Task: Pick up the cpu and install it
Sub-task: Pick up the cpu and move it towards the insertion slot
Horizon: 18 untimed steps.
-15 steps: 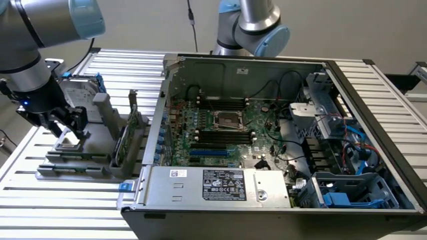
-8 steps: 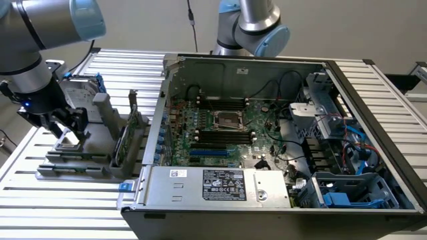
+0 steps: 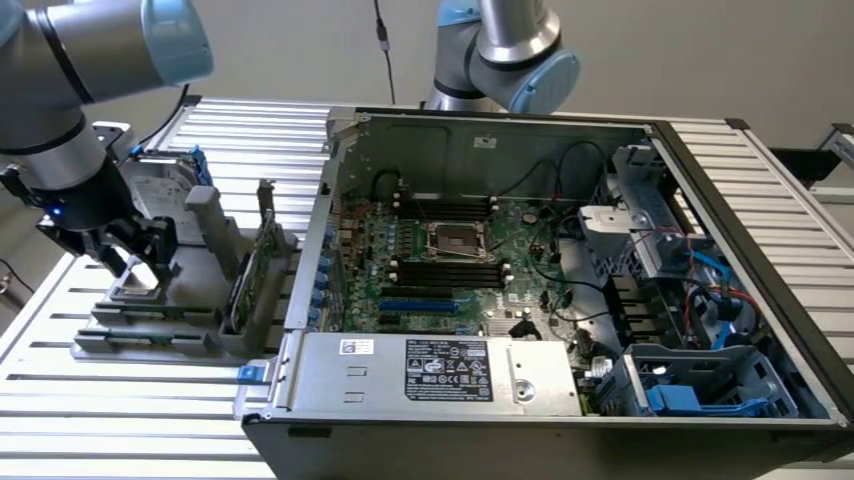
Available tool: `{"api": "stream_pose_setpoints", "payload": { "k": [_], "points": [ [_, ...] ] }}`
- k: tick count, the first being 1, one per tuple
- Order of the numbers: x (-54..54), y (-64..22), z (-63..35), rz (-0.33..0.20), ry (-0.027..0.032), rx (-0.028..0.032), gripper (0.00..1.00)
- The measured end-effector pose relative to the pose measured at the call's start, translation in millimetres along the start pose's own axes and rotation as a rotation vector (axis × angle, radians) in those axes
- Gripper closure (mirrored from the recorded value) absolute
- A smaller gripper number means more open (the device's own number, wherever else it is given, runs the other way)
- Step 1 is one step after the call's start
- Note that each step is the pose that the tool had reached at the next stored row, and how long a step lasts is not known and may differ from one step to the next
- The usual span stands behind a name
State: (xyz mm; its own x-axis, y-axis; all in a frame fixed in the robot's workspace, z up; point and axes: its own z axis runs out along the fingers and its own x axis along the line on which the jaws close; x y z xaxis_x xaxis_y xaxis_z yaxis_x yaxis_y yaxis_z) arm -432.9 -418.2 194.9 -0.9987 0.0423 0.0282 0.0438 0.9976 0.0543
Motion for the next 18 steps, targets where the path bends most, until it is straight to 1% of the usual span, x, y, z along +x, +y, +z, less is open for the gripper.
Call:
{"api": "stream_pose_setpoints", "payload": {
  "k": [2, 5, 6, 13, 18],
  "points": [
    [-0.1, 0.0, 0.9, 0.0, 0.0042, -0.0038, 0.4],
    [0.0, -0.1, 2.0, 0.0, 0.0118, -0.0042, 0.4],
    [0.0, -0.1, 2.2, -0.001, 0.0135, -0.004, 0.4],
    [-0.1, -0.2, 3.3, -0.013, 0.0148, -0.0033, 0.4],
    [-0.1, -0.4, 3.4, -0.019, 0.0149, -0.0014, 0.4]
  ]
}}
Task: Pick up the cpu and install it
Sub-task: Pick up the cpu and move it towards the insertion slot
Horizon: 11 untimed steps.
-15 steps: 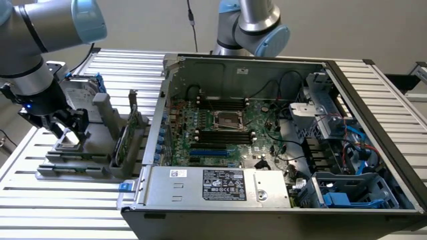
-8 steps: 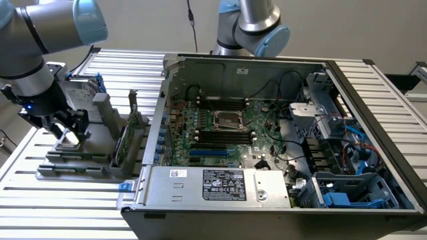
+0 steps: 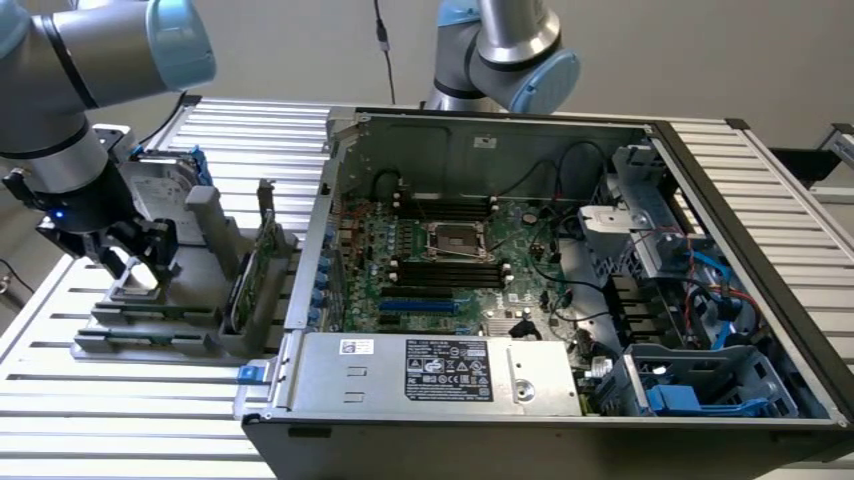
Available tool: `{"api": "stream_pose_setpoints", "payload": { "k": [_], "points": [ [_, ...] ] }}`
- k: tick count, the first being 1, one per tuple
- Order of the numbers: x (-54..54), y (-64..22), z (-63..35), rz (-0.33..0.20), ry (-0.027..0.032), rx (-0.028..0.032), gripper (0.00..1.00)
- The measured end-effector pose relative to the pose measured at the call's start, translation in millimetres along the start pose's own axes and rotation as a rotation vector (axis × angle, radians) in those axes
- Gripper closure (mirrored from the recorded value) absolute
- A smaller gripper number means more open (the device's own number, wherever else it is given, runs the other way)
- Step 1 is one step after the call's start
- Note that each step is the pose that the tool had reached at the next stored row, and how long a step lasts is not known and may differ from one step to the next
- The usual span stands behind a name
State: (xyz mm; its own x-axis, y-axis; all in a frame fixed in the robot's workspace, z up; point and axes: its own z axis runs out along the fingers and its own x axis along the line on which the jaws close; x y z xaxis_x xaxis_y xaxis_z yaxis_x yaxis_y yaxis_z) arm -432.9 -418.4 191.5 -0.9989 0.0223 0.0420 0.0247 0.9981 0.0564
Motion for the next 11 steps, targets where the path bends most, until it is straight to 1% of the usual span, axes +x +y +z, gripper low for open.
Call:
{"api": "stream_pose_setpoints", "payload": {
  "k": [11],
  "points": [
    [-3.1, -2.4, 0.5, -0.006, 0.0004, 0.0008, 0.4]
  ]
}}
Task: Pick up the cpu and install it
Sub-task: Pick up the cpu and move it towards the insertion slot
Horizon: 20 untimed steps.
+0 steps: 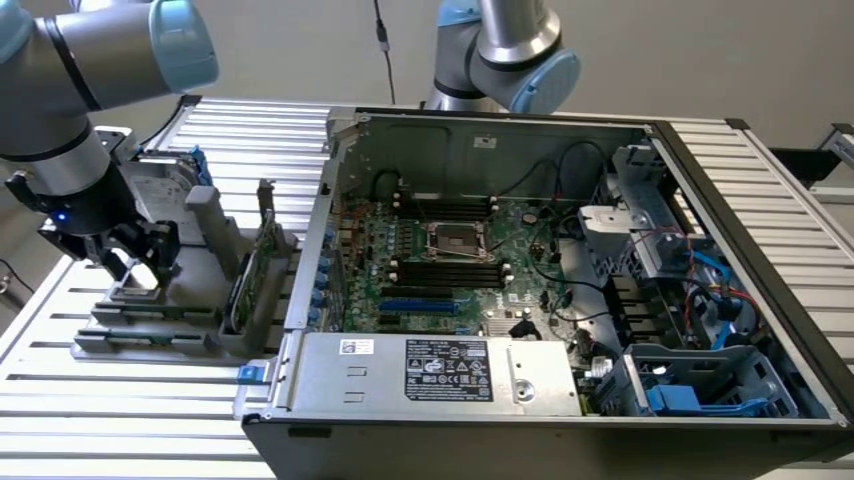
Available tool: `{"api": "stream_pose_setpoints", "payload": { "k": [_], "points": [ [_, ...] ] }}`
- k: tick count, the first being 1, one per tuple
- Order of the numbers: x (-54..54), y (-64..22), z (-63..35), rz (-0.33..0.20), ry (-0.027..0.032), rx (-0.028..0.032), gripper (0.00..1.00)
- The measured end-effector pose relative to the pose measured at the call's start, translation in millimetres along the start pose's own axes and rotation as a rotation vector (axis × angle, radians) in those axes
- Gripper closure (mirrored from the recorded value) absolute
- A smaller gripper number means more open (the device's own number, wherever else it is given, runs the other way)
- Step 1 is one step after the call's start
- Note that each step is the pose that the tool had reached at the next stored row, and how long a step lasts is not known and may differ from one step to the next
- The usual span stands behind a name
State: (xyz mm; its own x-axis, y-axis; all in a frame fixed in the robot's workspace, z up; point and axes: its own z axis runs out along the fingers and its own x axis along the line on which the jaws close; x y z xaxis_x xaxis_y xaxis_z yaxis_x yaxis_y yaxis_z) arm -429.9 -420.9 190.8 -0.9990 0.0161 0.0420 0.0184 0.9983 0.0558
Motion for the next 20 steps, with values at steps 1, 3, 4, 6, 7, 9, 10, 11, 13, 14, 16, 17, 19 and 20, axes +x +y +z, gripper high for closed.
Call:
{"api": "stream_pose_setpoints", "payload": {
  "k": [1, 3, 4, 6, 7, 9, 10, 11, 13, 14, 16, 17, 19, 20],
  "points": [
    [0.0, 0.0, 0.1, 0.0, 0.0001, 0.0001, 0.4],
    [-0.1, -0.1, 0.9, 0.0, -0.0001, -0.0001, 0.4],
    [-0.2, -0.2, 1.7, 0.0, -0.0001, 0.0, 0.4],
    [-0.3, -0.3, 3.9, 0.0, 0.0, 0.0, 0.4],
    [-0.3, -0.4, 4.6, 0.0, 0.0, 0.0, 0.4],
    [-0.3, -0.4, 5.0, 0.0, 0.0003, 0.0002, 0.4],
    [-0.3, -0.4, 5.0, 0.0, 0.0003, 0.0002, 0.4],
    [-0.7, -0.4, 5.8, 0.0, 0.0001, 0.0, 0.4],
    [-0.9, -0.5, 6.8, 0.001, 0.0, -0.0001, 0.4],
    [-0.9, -0.5, 6.8, 0.001, 0.0001, -0.0001, 0.4],
    [-0.9, -0.5, 6.9, 0.002, 0.0, -0.0002, 0.4],
    [-0.9, -0.5, 7.0, 0.003, -0.0001, -0.0003, 0.4],
    [-0.9, -0.5, 7.3, 0.004, -0.0002, -0.0005, 0.4],
    [-0.9, -0.5, 7.3, 0.006, -0.0002, -0.0007, 0.4]
  ]
}}
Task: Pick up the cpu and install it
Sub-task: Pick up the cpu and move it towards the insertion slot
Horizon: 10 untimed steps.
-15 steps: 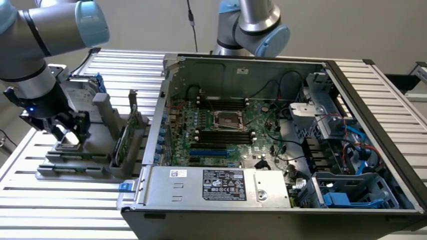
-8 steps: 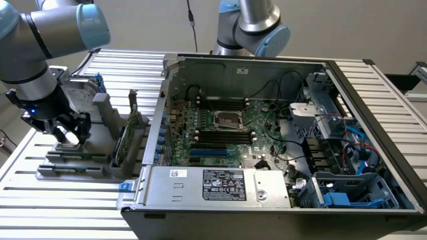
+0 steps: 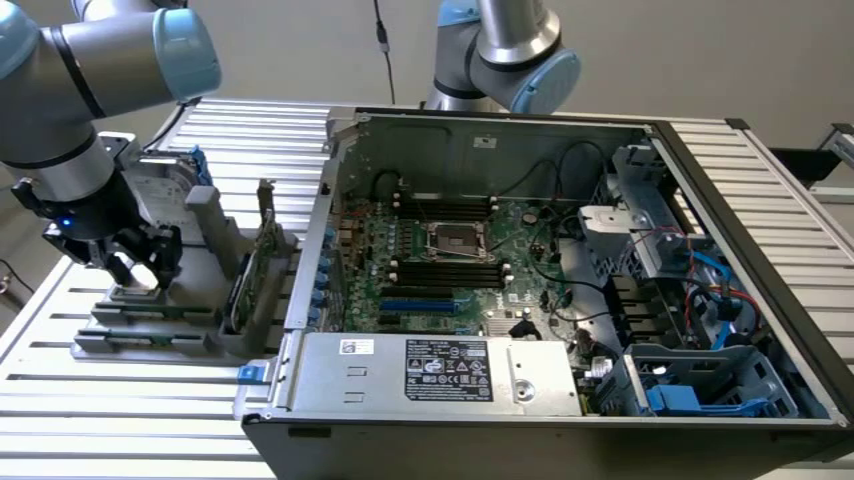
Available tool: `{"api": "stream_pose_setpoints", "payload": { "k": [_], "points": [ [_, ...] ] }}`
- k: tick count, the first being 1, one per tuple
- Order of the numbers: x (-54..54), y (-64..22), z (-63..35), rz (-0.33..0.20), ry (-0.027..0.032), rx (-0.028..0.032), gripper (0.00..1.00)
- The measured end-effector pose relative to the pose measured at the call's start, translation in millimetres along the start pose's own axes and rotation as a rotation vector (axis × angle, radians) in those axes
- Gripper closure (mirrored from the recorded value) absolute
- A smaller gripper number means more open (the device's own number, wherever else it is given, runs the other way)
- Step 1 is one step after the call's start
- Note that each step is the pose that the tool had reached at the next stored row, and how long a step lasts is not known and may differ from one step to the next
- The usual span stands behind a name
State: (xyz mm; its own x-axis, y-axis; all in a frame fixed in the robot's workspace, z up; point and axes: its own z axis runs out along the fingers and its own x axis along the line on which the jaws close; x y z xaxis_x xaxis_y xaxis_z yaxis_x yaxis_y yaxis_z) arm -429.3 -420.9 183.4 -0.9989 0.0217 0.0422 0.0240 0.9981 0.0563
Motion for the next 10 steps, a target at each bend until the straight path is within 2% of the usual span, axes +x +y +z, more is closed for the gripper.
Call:
{"api": "stream_pose_setpoints", "payload": {
  "k": [10],
  "points": [
    [0.3, 0.2, 0.2, 0.012, -0.0006, -0.0029, 0.4]
  ]
}}
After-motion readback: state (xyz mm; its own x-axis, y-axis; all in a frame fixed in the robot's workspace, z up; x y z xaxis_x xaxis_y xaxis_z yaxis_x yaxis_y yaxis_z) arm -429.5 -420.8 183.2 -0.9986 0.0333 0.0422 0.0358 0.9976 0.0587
